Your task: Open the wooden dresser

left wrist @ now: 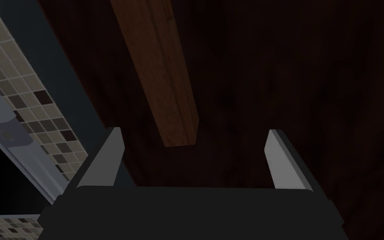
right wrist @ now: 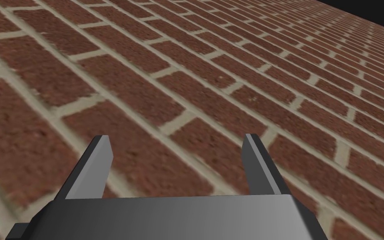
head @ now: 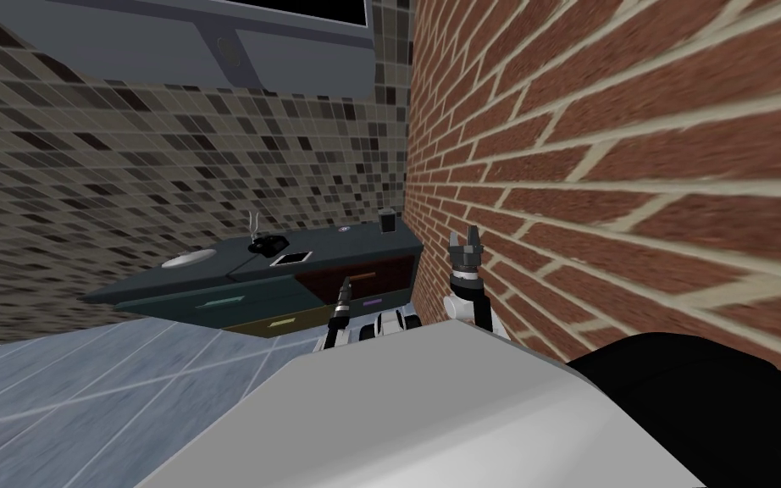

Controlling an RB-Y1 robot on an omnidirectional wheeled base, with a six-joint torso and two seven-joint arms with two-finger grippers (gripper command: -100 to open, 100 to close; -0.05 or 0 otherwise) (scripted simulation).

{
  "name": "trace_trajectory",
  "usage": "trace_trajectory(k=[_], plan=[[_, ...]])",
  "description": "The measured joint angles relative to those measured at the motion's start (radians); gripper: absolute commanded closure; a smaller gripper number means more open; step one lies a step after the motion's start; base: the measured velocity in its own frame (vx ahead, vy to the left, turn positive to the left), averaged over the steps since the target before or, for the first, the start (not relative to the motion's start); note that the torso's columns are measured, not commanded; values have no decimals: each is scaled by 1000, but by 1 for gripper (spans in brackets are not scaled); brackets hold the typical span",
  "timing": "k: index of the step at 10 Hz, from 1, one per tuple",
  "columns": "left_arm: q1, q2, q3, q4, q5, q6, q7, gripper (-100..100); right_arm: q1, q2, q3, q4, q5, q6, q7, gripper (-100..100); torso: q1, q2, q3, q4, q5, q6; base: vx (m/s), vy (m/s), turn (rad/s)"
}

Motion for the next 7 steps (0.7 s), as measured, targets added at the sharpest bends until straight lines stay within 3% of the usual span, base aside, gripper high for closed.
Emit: trace_trajectory(k=[1,3,5,7], plan=[[0,0,0,-2,0,4,0,100,0,0,0,0,0,0,0,0,0,3,2,1,0,0,0,0,0],[-5,-1,-4,-20,-1,-4,2,100,-1,1,2,0,0,0,0,0,4,8,6,-5,3,1,-147,-6,45],[8,1,-10,-45,-2,1,6,100,-16,-6,4,-3,1,-2,-4,0,13,19,16,-5,2,13,-117,-13,47],[15,2,-16,-55,-3,1,8,100,-31,0,7,-5,-2,-3,-7,0,6,27,21,-2,4,10,-139,21,-58]])
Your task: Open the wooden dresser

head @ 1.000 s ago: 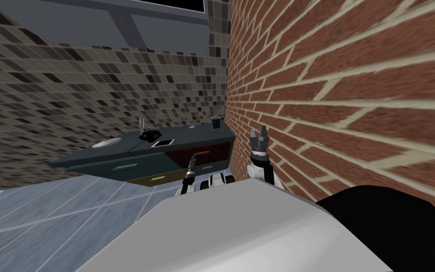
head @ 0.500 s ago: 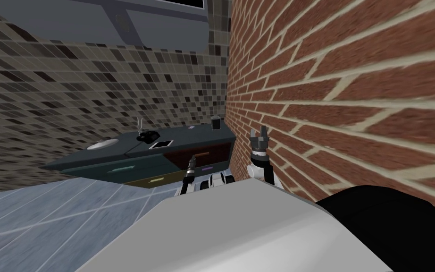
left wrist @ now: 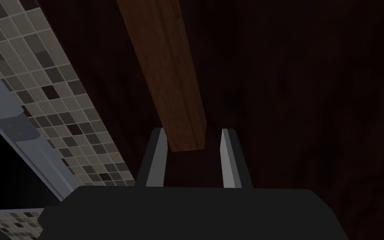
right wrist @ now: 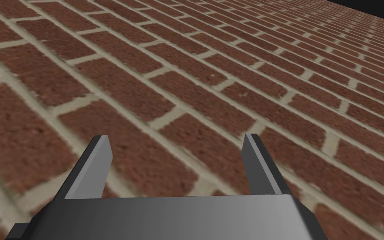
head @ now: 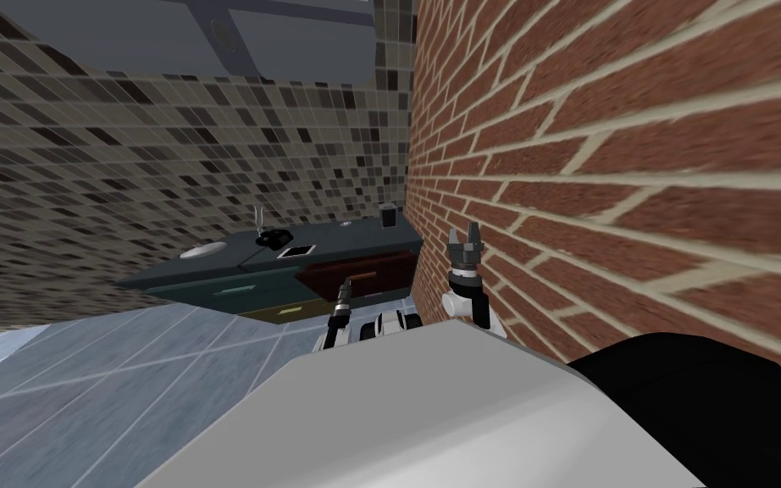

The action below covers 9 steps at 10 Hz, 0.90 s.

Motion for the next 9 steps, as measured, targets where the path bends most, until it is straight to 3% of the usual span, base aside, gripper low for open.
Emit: trace_trajectory(k=[2,8,9], plan=[[0,2,3,18,1,-4,1,100,0,0,0,0,0,0,0,0,-4,-25,-19,2,-4,-9,-82,10,65],[107,-28,-107,-57,-48,-19,-20,100,1,0,0,0,0,0,0,0,-4,-26,-19,-2,-2,-8,-60,45,148],[118,-37,-120,-61,-55,-20,-27,-100,1,0,0,0,0,0,0,0,-5,-28,-20,-2,-2,-7,-49,28,4]])
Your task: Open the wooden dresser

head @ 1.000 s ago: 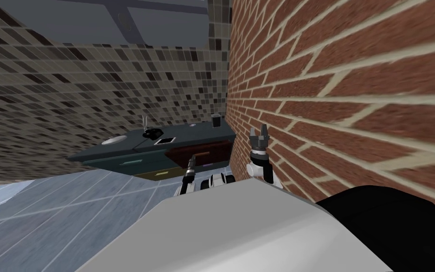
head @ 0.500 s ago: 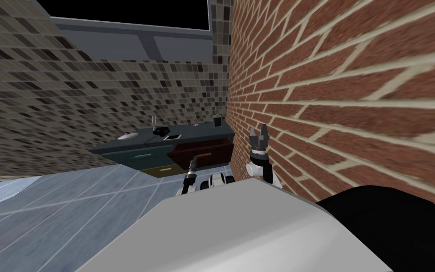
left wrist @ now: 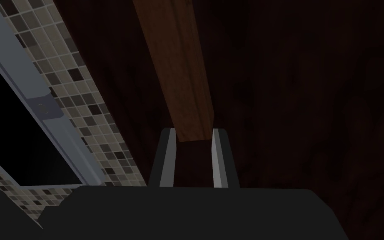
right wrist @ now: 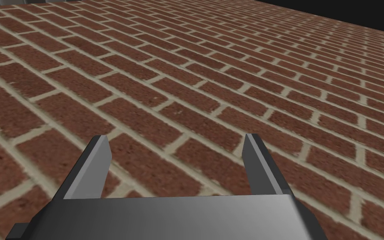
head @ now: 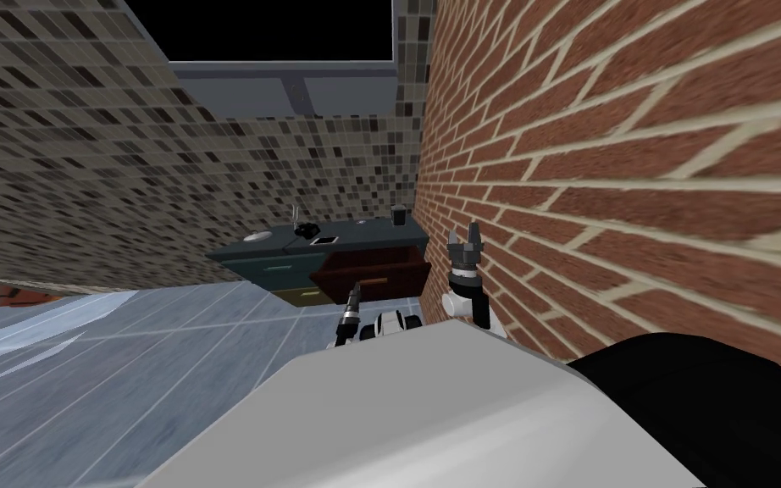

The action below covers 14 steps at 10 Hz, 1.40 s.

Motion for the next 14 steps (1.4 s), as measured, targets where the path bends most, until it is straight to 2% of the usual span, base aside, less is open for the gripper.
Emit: trace_trajectory(k=[4,9,10,14], plan=[[10,-3,-17,-120,-11,110,7,-100,0,0,0,0,0,0,0,0,0,5,2,6,-2,-2,-23,11,-13],[9,-13,-31,-227,-22,222,10,-100,0,0,0,0,0,0,0,0,0,5,2,5,-2,-2,-24,10,-8],[9,-13,-31,-230,-23,227,10,0,0,0,0,0,0,0,0,0,0,5,2,5,-2,-2,0,0,0],[9,-13,-31,-230,-23,227,10,0,0,0,0,0,0,0,0,0,0,6,2,5,-2,-2,0,0,0]])
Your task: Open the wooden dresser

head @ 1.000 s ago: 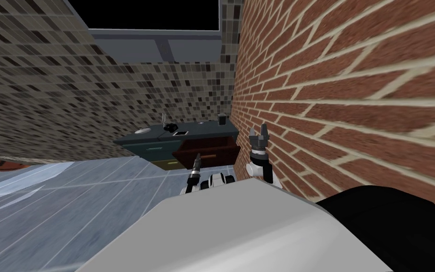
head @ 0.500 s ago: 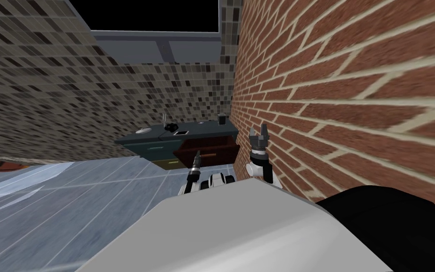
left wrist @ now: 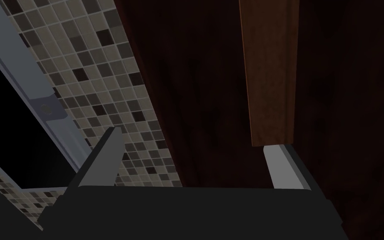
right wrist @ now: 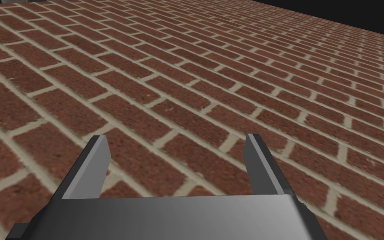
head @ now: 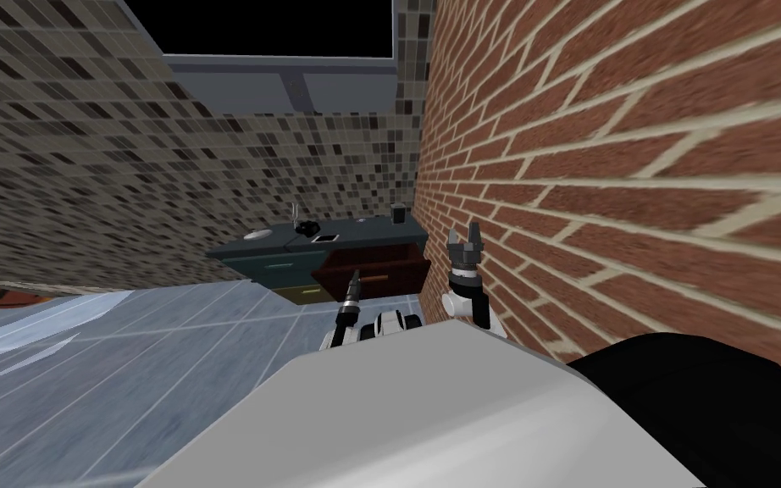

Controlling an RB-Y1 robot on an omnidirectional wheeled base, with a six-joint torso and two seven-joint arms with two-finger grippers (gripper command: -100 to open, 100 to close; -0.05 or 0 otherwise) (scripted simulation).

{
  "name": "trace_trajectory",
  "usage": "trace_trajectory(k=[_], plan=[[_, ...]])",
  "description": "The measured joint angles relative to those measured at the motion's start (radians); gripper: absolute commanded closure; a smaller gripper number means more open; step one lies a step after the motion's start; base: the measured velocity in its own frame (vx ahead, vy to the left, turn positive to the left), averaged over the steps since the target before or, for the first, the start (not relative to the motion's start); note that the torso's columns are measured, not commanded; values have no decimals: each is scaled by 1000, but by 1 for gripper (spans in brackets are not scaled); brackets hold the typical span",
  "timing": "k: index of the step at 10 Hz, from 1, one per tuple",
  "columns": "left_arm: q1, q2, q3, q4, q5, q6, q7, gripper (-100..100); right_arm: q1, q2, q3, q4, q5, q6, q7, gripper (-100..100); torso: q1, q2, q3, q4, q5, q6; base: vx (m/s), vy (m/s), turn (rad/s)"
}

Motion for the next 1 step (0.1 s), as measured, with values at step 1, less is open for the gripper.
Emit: trace_trajectory(k=[1], plan=[[0,0,0,0,0,0,0,0,0,0,0,0,0,0,0,0,0,0,0,0,0,0,0,0,0]])
